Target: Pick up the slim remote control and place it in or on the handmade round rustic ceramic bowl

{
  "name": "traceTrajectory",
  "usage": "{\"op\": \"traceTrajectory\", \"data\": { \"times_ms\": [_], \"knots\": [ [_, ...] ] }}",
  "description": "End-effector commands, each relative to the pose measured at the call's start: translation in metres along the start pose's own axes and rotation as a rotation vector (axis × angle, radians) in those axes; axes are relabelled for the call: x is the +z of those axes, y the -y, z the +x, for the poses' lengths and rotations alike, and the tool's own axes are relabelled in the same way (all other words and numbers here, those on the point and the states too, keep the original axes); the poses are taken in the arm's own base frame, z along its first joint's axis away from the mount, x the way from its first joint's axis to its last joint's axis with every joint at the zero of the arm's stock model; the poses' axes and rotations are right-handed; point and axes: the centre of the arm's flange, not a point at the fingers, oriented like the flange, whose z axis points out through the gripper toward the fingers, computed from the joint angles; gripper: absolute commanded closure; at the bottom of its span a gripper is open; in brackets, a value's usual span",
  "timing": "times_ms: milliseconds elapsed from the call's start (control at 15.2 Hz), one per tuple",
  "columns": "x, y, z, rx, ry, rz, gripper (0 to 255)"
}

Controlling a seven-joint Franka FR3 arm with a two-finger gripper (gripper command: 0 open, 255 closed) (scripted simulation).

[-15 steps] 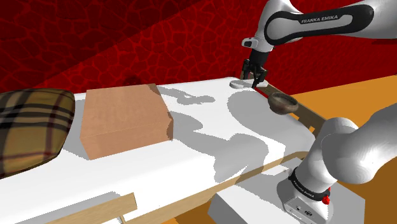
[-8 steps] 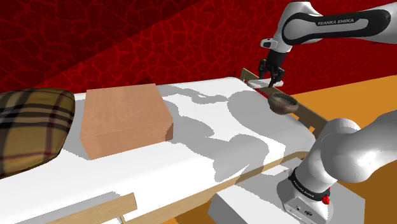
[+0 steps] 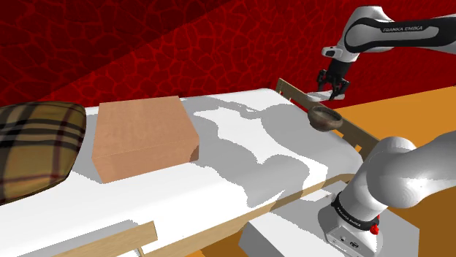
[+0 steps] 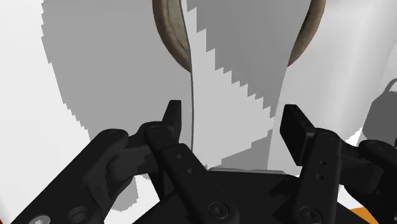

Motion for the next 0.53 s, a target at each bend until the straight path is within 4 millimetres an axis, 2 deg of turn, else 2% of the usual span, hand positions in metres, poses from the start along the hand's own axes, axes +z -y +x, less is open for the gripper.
{"op": "traceTrajectory", "data": {
  "times_ms": [0, 132, 462],
  "knots": [
    [-0.003, 0.006, -0.028, -0.002, 0.0, 0.0, 255],
    [-0.003, 0.012, -0.061, -0.002, 0.0, 0.0, 255],
    [0.023, 0.012, -0.061, -0.002, 0.0, 0.0, 255]
  ]
}}
